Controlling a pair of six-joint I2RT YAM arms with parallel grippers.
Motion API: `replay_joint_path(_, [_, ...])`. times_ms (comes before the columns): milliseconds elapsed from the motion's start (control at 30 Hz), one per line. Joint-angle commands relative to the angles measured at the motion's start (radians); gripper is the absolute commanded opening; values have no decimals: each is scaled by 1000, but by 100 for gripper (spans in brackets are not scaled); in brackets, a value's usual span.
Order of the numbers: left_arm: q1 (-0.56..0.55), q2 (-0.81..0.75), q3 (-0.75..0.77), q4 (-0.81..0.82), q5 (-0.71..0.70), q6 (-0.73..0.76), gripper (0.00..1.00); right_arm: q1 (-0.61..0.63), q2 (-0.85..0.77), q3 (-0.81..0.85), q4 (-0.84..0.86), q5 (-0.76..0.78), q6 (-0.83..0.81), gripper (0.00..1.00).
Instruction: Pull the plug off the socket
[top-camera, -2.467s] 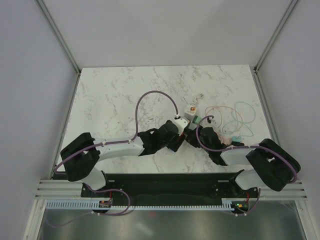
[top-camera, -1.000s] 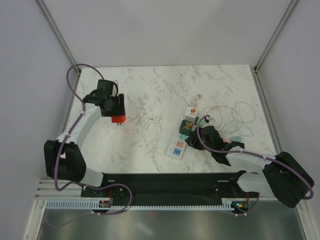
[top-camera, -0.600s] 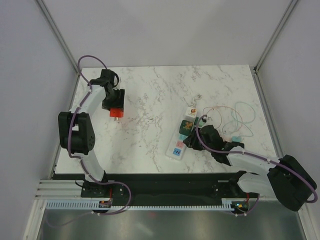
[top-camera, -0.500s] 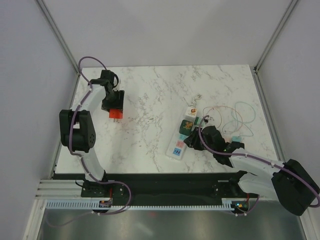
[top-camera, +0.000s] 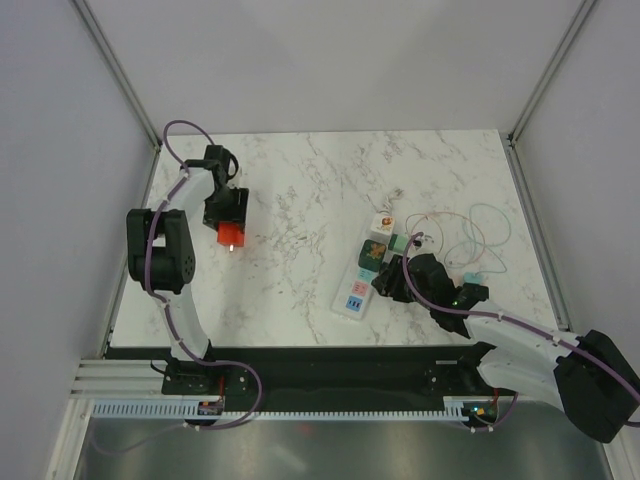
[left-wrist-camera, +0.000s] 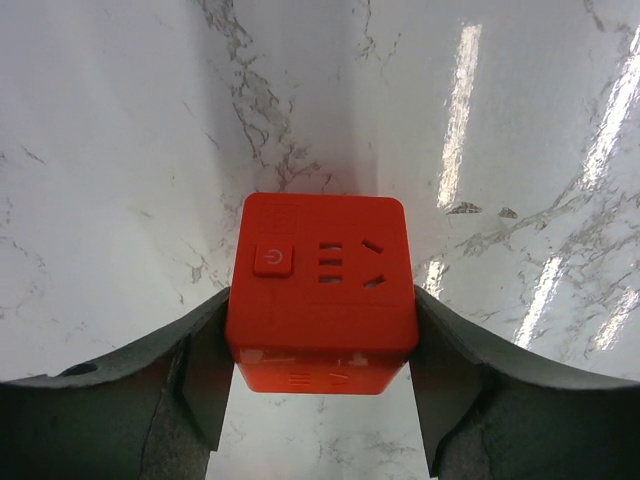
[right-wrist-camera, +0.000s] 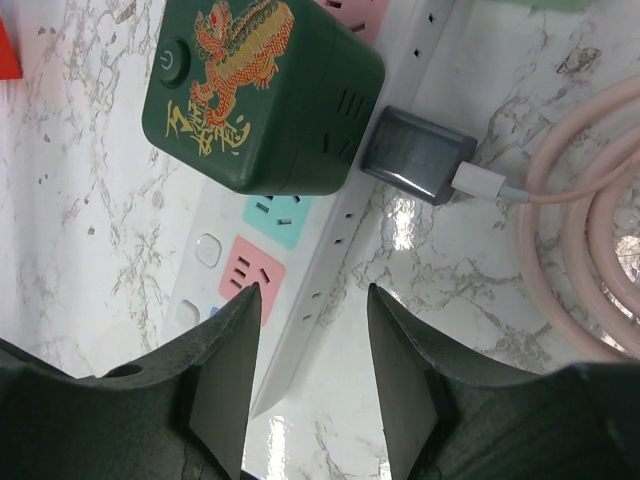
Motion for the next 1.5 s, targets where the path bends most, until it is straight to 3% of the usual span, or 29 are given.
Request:
replay_joint_path(0, [6, -44, 21, -2, -50, 25, 73, 3, 9, 8, -1, 17, -22, 55])
replay_joint_path(100, [6, -103, 30, 9, -57, -7, 80, 3, 29, 15, -7, 17, -31, 56])
replay_joint_path(133, [5, -141, 32, 15, -60, -13, 93, 3, 34, 19, -10, 18, -35, 56])
replay_joint_path(167, [6, -159, 30, 20, -61, -19, 99, 3, 40, 22, -15, 23, -35, 57])
replay_joint_path(333, [-6, -304, -8, 63, -11, -68, 100, 1, 49, 31, -39, 32, -34, 57])
replay_joint_path(467, [-69, -538, -166, 217, -3, -110, 100, 3, 15, 23, -52, 49, -17, 58])
replay_joint_path(667, [-272, -670, -290, 294, -41, -142, 100, 1, -34, 41, -124, 119, 26, 59])
replay_joint_path(833, [-470, -758, -427, 489, -24, -156, 98, 0, -75, 68, -219, 224, 75, 65])
replay_joint_path(967, [-625, -764, -529, 630, -6, -162, 97, -26, -98, 120, -303, 241, 46, 65])
replay_joint_path(1067, [-722, -720, -537, 692, -70, -136, 97, -98, -97, 147, -319, 186, -9, 64])
replay_joint_path(1333, [-905, -484, -397, 712, -231, -142, 98, -266, -78, 198, -267, -36, -94, 59])
replay_joint_path(1467, [-922, -382, -324, 709, -245, -165, 96, -318, -26, 212, -213, -100, -106, 59])
